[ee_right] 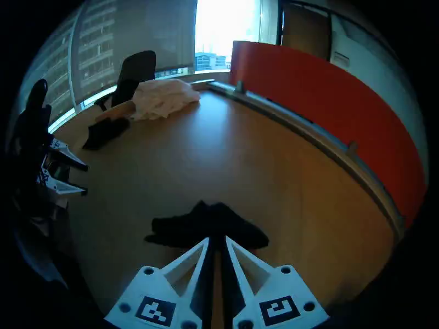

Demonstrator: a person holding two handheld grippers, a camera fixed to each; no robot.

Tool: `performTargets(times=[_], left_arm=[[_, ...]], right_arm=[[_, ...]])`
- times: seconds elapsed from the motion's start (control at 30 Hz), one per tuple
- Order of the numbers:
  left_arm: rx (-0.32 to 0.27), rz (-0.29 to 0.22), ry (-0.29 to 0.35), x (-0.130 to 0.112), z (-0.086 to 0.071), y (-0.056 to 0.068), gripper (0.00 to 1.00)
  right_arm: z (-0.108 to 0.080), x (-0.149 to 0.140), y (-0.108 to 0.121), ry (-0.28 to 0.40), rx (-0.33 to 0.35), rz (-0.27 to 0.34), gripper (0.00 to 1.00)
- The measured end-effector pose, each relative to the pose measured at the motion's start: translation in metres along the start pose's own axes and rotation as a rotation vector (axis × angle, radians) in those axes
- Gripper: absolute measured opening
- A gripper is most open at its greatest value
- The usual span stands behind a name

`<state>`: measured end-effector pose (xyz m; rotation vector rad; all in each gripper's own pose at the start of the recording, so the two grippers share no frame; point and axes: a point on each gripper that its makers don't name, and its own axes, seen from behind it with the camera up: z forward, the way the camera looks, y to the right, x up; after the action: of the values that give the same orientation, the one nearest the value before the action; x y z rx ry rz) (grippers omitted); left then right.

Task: Fold towel

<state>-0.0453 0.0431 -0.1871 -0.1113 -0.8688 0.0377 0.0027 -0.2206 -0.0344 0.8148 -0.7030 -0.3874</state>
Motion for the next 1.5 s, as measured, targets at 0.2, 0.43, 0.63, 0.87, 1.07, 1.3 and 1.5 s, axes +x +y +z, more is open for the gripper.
performTargets(times=[0.2,0.43,0.63,0.87,1.07,1.3,1.5], left_arm=[[-0.009,0.005,0.022,0.009,-0.001,0.0,0.9],[-0.021,0.017,0.038,0.016,-0.003,0.002,0.9],[-0.032,0.023,0.04,0.015,-0.004,0.005,0.9],[-0.04,0.028,0.039,0.013,-0.008,0.01,0.9],[-0.04,0.026,0.031,0.009,-0.01,0.011,0.89],[-0.041,0.024,0.026,0.008,-0.011,0.014,0.89],[-0.044,0.028,0.022,0.01,-0.01,0.018,0.9]], right_arm=[[-0.021,0.036,0.022,0.061,-0.044,0.004,0.06],[-0.049,0.049,0.055,0.082,-0.111,0.025,0.06],[-0.075,0.043,0.088,0.08,-0.166,0.041,0.06],[-0.102,0.026,0.13,0.07,-0.216,0.08,0.06],[-0.126,0.005,0.17,0.047,-0.262,0.12,0.06],[-0.158,-0.013,0.217,0.034,-0.318,0.175,0.06],[-0.181,-0.024,0.253,0.029,-0.353,0.219,0.06]])
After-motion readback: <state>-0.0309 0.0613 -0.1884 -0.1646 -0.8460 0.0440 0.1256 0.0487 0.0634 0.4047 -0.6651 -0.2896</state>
